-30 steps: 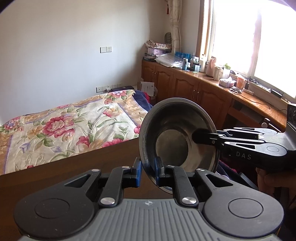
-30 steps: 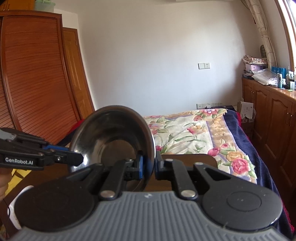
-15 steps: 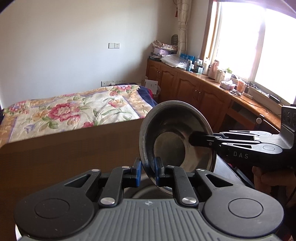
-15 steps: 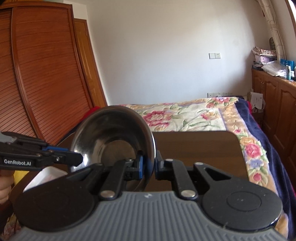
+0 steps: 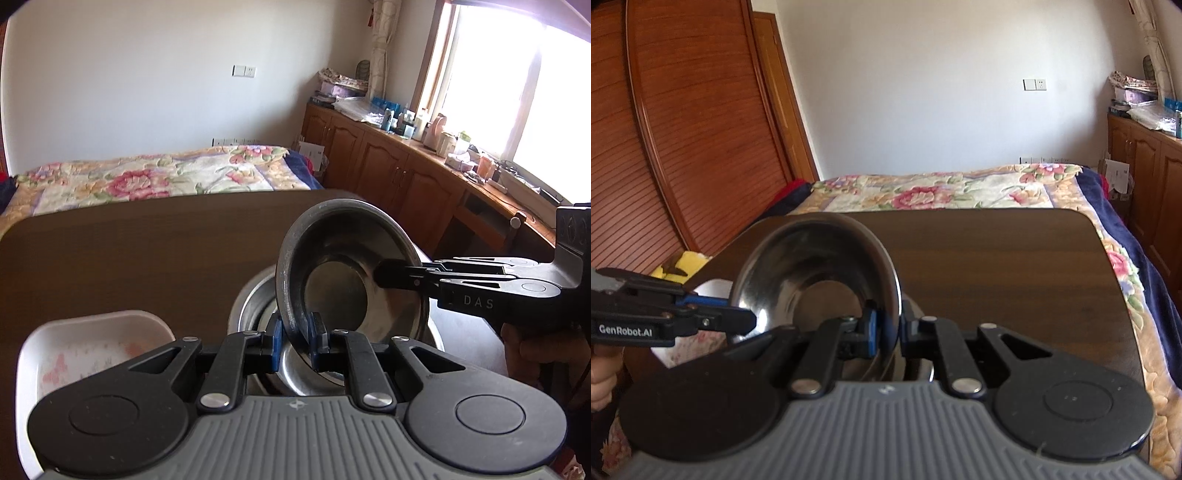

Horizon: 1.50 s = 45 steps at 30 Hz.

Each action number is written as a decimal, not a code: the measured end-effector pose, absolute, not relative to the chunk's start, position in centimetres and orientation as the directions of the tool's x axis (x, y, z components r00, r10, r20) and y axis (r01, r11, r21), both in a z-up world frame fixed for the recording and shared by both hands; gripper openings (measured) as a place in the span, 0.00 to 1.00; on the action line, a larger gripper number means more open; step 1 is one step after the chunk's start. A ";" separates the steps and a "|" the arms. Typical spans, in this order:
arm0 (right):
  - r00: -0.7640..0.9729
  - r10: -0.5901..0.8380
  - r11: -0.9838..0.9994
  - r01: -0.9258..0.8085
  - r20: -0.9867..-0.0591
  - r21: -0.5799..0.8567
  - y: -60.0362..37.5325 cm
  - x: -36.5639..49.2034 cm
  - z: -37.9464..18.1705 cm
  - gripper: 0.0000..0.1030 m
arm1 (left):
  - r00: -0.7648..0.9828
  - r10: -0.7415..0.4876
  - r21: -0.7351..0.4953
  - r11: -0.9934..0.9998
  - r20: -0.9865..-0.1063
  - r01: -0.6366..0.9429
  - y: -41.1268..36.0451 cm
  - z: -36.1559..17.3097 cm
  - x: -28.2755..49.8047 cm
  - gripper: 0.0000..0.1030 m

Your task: Organize plates and bowls

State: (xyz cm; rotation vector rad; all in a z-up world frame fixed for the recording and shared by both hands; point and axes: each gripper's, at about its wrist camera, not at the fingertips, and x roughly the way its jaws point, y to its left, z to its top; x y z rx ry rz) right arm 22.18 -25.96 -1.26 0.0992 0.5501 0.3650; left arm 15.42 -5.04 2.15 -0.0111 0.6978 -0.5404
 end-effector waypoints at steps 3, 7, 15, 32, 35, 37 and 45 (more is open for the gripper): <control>0.784 0.361 0.932 -0.315 -0.505 0.177 -25.6 22.3 -1.6 0.13 | 0.627 -0.474 -0.198 0.866 -0.618 0.459 -4.7 1.4 15.5 0.15; 0.781 0.356 0.934 -0.320 -0.513 0.161 -25.2 22.2 -1.9 0.13 | 0.629 -0.463 -0.190 0.871 -0.624 0.453 -4.5 0.8 15.5 0.15; 0.784 0.339 0.938 -0.327 -0.520 0.120 -24.6 22.2 -2.1 0.14 | 0.624 -0.458 -0.190 0.874 -0.634 0.448 -4.6 0.2 15.4 0.15; 0.802 0.337 0.939 -0.327 -0.494 0.109 -24.6 22.1 -1.6 0.29 | 0.651 -0.455 -0.201 0.881 -0.607 0.428 -4.2 0.9 15.2 0.18; 0.814 0.329 0.941 -0.324 -0.478 0.096 -24.7 21.8 -1.3 0.30 | 0.670 -0.449 -0.195 0.886 -0.591 0.421 -4.0 1.4 15.0 0.20; 0.817 0.331 0.941 -0.321 -0.472 0.104 -25.0 21.8 -1.2 0.30 | 0.683 -0.444 -0.190 0.889 -0.580 0.417 -3.9 1.6 14.8 0.26; 0.849 0.284 0.958 -0.266 -0.446 0.104 -25.8 21.0 -1.9 0.42 | 0.731 -0.400 -0.142 0.910 -0.552 0.390 -3.8 1.0 14.6 0.52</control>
